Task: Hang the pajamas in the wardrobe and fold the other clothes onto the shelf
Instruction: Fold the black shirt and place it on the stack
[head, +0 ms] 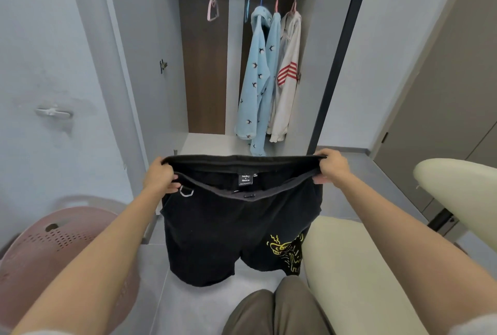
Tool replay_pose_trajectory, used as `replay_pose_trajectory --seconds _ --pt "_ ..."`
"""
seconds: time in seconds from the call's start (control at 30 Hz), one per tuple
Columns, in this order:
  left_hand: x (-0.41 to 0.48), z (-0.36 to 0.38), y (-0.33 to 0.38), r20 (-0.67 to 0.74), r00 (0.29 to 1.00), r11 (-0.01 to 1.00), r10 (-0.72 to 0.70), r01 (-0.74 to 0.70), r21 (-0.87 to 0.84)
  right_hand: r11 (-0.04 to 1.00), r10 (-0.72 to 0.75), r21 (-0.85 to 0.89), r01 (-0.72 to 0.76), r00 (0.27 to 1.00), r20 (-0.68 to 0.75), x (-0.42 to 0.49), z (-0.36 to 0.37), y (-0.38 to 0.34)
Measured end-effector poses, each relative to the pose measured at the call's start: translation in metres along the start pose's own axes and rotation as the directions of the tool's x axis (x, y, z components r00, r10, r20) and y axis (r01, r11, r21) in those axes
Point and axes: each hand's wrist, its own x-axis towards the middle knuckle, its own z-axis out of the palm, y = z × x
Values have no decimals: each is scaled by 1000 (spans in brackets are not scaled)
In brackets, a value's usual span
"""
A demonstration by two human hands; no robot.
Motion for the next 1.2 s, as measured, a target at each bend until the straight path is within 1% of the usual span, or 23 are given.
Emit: replay_pose_trajectory --seconds 0.03,0.07,0.1,0.13,0.23,0.3,0.33,0.43,0.53,0.6,0.63,0.73,0.8,0.87,0.97,1.03,1.1,1.2 --pt "-1 1 1 22 999 997 -31 32 -68 964 85 250 -90 996 32 -1 3 0" --pt "-1 2 1 41 998 991 -49 54 -125 889 146 429 -159 987 63 -3 7 -1" --pt "-2 3 2 53 997 984 -55 64 -168 823 183 532 -199 980 82 -4 9 -1" --pt "-4 4 4 59 997 977 -55 66 -202 775 208 593 -220 974 90 -6 10 -1" --pt "-9 10 13 37 999 955 -30 40 -295 678 238 704 -211 969 62 -9 10 -3" --pt "-10 12 20 8 1000 944 15 -11 -330 648 226 743 -169 974 25 -10 9 -4" --pt "-12 12 24 -7 999 945 51 -51 -324 649 210 748 -138 978 -1 -10 7 -5" --pt "-17 8 35 -7 979 948 206 -201 -249 659 159 750 -61 986 -59 -10 -1 -8" --pt "-27 4 49 67 922 921 381 -372 -118 601 138 798 -39 989 -55 -9 -7 -12" --pt "-35 4 59 160 875 889 458 -451 -76 600 108 799 -43 994 -27 -10 -6 -17" --pt "-40 5 63 211 857 882 470 -464 -77 625 83 779 -44 997 -10 -12 -4 -21" --pt "-56 15 77 349 844 913 407 -393 -113 746 -40 665 -3 998 50 -21 6 -39" --pt "-68 24 84 412 834 929 368 -352 -116 812 -138 579 68 987 79 -28 13 -52" --pt "-78 33 88 448 816 929 366 -344 -133 852 -236 494 172 969 69 -34 20 -63" --pt "-91 44 96 507 775 925 377 -336 -175 872 -371 361 330 928 46 -41 29 -74" --pt "-98 51 100 550 745 922 378 -356 -150 868 -430 290 404 902 31 -45 34 -80" --pt "-102 55 101 576 726 919 375 -374 -127 863 -452 263 432 892 14 -48 37 -83" --pt "-102 60 99 590 725 925 355 -365 -107 866 -438 265 423 899 -4 -48 38 -82"
